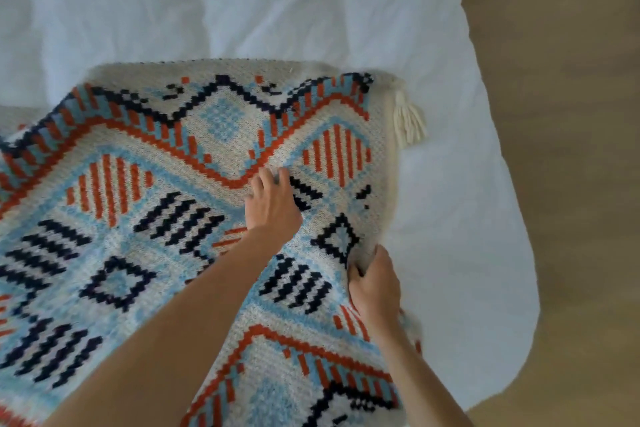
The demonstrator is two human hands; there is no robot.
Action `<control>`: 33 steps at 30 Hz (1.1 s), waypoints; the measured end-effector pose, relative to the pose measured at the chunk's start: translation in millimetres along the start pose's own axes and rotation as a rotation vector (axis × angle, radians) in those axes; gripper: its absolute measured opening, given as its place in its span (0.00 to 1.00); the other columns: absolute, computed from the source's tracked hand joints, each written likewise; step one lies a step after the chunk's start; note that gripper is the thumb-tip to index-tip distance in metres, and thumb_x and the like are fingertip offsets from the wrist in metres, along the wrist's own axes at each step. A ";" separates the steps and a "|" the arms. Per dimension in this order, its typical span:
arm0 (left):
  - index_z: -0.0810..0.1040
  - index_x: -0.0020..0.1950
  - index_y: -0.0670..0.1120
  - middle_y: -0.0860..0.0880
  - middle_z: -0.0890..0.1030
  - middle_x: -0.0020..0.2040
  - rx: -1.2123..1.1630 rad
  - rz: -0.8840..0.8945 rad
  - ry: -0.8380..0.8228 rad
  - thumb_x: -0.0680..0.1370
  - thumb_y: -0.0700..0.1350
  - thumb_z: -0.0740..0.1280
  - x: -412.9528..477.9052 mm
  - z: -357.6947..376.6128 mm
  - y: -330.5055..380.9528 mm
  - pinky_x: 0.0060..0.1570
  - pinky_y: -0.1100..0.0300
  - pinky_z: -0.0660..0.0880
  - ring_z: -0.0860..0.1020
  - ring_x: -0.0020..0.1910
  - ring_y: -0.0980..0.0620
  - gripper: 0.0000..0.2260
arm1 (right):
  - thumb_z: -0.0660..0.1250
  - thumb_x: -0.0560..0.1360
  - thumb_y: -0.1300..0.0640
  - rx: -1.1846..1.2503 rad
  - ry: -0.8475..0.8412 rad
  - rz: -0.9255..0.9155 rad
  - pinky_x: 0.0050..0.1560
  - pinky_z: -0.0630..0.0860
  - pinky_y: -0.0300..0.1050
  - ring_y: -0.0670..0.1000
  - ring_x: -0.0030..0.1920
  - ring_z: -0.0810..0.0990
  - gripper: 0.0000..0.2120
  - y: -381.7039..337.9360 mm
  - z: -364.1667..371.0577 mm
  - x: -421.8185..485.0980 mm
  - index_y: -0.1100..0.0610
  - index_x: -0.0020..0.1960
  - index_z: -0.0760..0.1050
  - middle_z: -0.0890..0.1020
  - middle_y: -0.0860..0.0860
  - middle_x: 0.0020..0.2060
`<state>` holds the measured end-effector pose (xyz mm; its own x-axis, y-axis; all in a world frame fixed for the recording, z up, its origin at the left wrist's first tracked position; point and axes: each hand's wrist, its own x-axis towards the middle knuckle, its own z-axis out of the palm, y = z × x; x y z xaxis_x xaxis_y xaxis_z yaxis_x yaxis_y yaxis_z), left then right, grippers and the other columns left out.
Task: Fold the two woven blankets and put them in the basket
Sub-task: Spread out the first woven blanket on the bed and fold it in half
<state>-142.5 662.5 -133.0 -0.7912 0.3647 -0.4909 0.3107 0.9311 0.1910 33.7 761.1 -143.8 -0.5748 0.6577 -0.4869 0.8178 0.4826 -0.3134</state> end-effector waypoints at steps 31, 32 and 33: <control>0.70 0.63 0.41 0.44 0.76 0.56 0.249 0.143 -0.463 0.77 0.64 0.55 -108.3 70.7 121.4 0.43 0.55 0.72 0.77 0.49 0.45 0.28 | 0.61 0.76 0.57 0.103 -0.386 -0.153 0.39 0.63 0.37 0.49 0.42 0.67 0.07 103.9 -11.1 -124.2 0.52 0.52 0.63 0.64 0.44 0.40; 0.68 0.65 0.42 0.44 0.76 0.58 0.257 0.149 -0.484 0.77 0.64 0.57 -110.8 75.1 122.2 0.46 0.54 0.73 0.77 0.53 0.44 0.29 | 0.59 0.78 0.59 0.113 -0.356 -0.178 0.38 0.65 0.37 0.49 0.41 0.70 0.08 102.2 -10.9 -127.3 0.53 0.57 0.65 0.68 0.46 0.44; 0.66 0.67 0.42 0.44 0.76 0.59 0.273 0.155 -0.499 0.77 0.60 0.59 -115.1 79.0 122.6 0.48 0.53 0.74 0.77 0.54 0.44 0.27 | 0.58 0.79 0.60 0.113 -0.330 -0.198 0.38 0.68 0.39 0.51 0.40 0.72 0.11 100.2 -10.3 -130.3 0.53 0.61 0.65 0.71 0.49 0.47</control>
<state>28.3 734.6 -120.2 -0.4024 0.3902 -0.8281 0.5801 0.8085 0.0991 190.2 729.6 -103.4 -0.6965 0.3281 -0.6382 0.7006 0.5030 -0.5061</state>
